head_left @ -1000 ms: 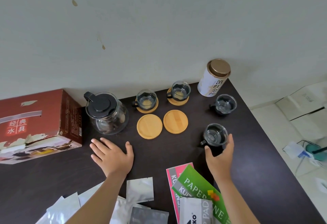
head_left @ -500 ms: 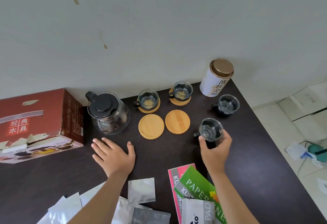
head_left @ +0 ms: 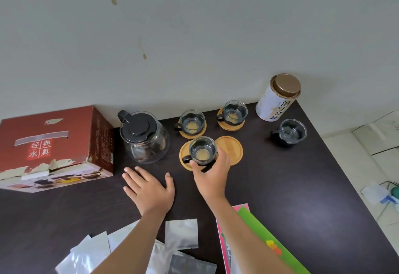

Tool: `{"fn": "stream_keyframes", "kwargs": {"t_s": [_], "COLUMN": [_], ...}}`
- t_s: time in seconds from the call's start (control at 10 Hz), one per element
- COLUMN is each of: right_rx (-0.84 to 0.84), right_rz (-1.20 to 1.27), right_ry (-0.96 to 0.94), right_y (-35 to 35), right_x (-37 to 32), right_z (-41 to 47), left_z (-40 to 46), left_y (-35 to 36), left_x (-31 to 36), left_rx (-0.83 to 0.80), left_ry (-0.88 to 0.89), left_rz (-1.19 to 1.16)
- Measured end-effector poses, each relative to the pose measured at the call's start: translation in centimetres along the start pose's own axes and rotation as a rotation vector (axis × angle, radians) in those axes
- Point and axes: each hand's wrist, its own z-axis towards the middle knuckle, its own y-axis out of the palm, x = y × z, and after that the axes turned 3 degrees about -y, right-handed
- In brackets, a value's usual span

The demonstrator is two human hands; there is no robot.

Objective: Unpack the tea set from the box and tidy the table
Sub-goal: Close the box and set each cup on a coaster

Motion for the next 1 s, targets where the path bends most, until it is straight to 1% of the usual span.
{"fn": "stream_keyframes", "kwargs": {"t_s": [0.3,0.4,0.5,0.7,0.9,1.0], "right_rx": [-0.047,-0.134,-0.186,-0.034,0.245,0.310], "right_rz": [-0.064,-0.064,-0.043,-0.020,-0.037,-0.017], "right_ry": [0.042,0.040,-0.010,0.023,0.205,0.291], "right_y": [1.3,0.4,-1.3,-6.1,-11.1,-12.9], "right_x": [0.5,0.7,1.5,3.9,7.5,9.1], "right_z": [0.3,0.2,-0.6,-0.8,3.9,7.3], "left_z": [0.1,0.0,0.1,0.1,0.1,0.1], "left_y": [0.2,0.2,0.2,0.4,0.5,0.5], "left_x": [-0.1,0.0,0.0,-0.2,-0.2,-0.2], "left_rx": [0.004,0.006,0.003,0.009,0.005,0.013], "left_ry": [-0.002,0.001,-0.001,0.002,0.001,0.001], "left_rz": [0.001,-0.004,-0.007,-0.013,-0.008,-0.010]}}
